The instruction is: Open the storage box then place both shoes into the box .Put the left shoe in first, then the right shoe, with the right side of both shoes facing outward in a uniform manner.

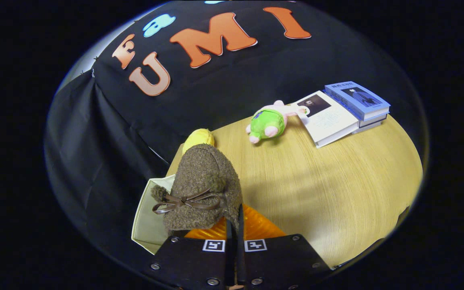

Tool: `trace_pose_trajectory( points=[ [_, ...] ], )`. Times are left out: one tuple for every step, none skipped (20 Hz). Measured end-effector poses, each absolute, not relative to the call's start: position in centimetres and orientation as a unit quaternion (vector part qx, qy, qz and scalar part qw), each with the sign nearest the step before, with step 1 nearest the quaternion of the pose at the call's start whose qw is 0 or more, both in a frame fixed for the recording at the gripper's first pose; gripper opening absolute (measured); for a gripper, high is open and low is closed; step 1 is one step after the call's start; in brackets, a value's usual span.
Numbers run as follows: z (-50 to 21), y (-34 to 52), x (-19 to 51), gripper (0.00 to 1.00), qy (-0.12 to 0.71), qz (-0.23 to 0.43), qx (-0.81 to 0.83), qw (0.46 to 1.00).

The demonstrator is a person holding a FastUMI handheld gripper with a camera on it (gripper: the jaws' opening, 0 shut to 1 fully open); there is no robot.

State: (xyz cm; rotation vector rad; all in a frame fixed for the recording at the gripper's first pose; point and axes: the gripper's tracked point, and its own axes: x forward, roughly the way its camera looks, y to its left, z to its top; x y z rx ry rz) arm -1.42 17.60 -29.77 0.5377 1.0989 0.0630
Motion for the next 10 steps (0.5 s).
trace_pose_trajectory(
  points=[
    [-29.0, 18.8, -1.1, 0.03, 0.514, 0.041, 0.256, 0.818],
    [-28.4, 20.1, -0.8, 0.03, 0.512, 0.049, 0.268, 0.814],
    [-27.8, 21.4, -0.6, 0.03, 0.513, 0.059, 0.277, 0.810],
    [-27.2, 22.4, -0.3, 0.03, 0.513, 0.067, 0.282, 0.808],
    [-26.7, 23.4, 0.0, 0.03, 0.513, 0.075, 0.279, 0.808],
    [-26.2, 24.1, 0.4, 0.03, 0.511, 0.078, 0.274, 0.811],
    [-25.8, 25.1, 0.7, 0.03, 0.509, 0.085, 0.269, 0.813],
    [-25.6, 26.4, 0.8, 0.03, 0.509, 0.092, 0.270, 0.812],
    [-25.5, 27.7, 0.8, 0.03, 0.512, 0.103, 0.270, 0.809],
    [-25.2, 28.8, 0.8, 0.03, 0.514, 0.109, 0.274, 0.806]
  ],
)
